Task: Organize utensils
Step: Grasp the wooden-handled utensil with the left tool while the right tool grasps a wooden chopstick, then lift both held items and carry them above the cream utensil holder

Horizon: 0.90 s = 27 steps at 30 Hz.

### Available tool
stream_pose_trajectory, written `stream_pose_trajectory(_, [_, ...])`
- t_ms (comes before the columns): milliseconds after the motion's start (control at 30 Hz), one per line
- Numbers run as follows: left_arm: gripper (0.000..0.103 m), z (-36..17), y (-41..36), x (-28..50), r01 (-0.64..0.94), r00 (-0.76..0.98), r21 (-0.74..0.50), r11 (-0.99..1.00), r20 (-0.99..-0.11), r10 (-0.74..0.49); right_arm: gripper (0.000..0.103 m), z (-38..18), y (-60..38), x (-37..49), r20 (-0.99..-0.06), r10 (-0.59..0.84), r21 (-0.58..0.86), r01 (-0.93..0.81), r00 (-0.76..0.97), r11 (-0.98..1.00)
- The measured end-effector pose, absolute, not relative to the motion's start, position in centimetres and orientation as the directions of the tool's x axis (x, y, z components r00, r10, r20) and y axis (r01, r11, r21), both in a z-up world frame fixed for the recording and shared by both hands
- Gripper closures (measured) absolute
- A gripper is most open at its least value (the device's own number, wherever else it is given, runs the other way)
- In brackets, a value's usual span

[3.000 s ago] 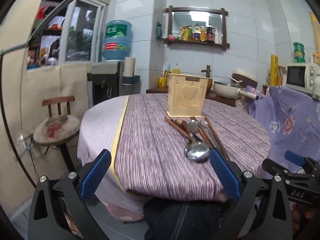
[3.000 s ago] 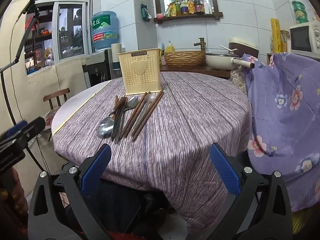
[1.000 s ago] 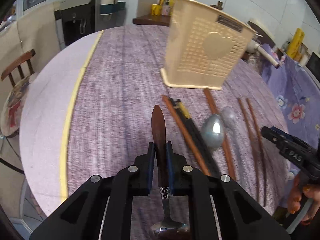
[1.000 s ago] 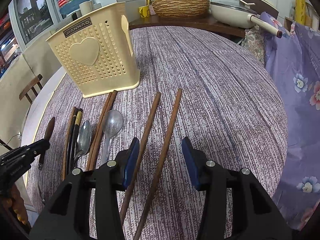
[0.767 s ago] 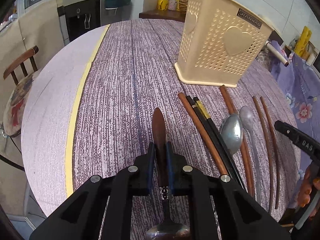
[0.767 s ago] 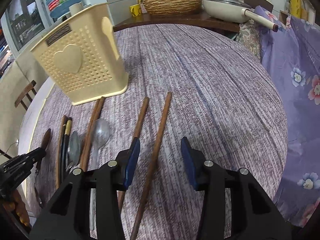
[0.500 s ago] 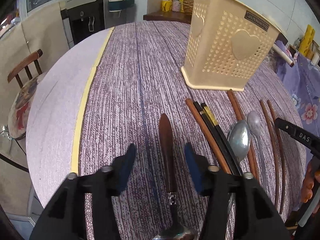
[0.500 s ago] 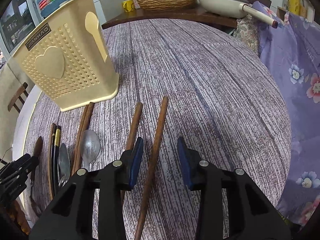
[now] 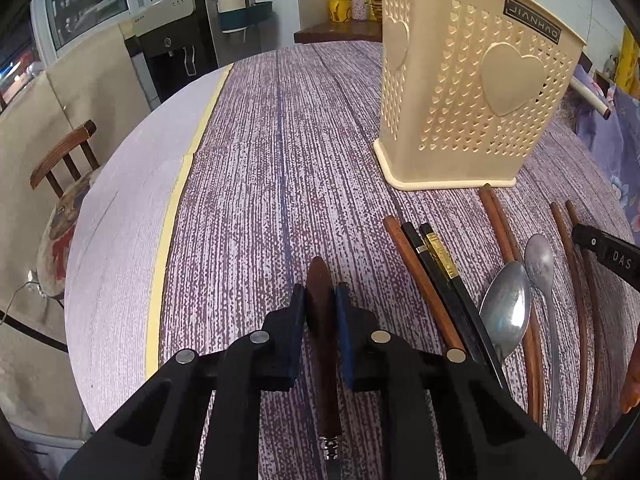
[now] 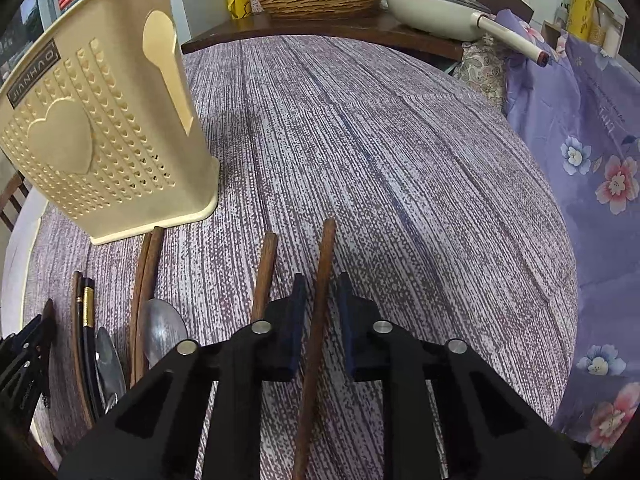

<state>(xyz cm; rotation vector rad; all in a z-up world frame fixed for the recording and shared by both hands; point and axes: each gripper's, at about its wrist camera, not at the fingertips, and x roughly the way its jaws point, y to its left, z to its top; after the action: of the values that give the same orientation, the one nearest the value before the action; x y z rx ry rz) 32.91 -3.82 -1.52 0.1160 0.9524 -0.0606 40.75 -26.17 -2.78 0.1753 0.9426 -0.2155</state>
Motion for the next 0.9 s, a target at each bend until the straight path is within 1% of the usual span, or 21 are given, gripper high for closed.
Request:
stream_pose_trajectory(33, [0.087,-1.5,-3.8,33.0,0.102,0.58,0.071,0.992,-0.815,-0.001,0.094,-2.8,-26.1,40.8,-0.815,-0.109,0.053,0.26,0.569,0.964])
stream_pose_trajectory(233, [0.087,-1.3,-3.8,33.4,0.088,0.583,0.048,0.995,-0.812,-0.012,0.095,-2.8,-25.8,40.9,-0.81,-0.11,0.044,0.246,0.575,0.968])
stream_pose_trajectory(333, [0.087,-1.2,-3.8,33.3,0.089,0.588,0.033,0.996,-0.808,-0.026,0.095,-2.7,-26.0,40.5,-0.809,-0.07,0.086,0.235,0.584,0.968])
stream_pose_trajectory(433, [0.087,-0.1,-3.6,32.9,0.086,0.617,0.024,0.996,-0.786,-0.035,0.096,-1.8,-26.1,40.0,-0.79,-0.034,0.122,0.211,0.612,0.97])
stream_pose_trajectory(600, [0.087,3.2,-3.0,32.2,0.094,0.673,-0.018,0.995,-0.736,-0.077,0.096,0.9,-27.0,38.8,-0.737,0.062,0.226,0.159,0.673,0.961])
stream_pose_trajectory(800, [0.087,8.1,-2.2,31.1,0.109,0.75,-0.047,0.993,-0.651,-0.113,0.096,6.1,-27.4,36.7,-0.638,0.113,0.272,0.085,0.762,0.959])
stream_pose_trajectory(900, [0.087,9.5,-2.0,30.8,0.121,0.767,-0.055,0.991,-0.628,-0.128,0.096,8.5,-27.7,35.6,-0.595,0.128,0.28,0.055,0.793,0.958])
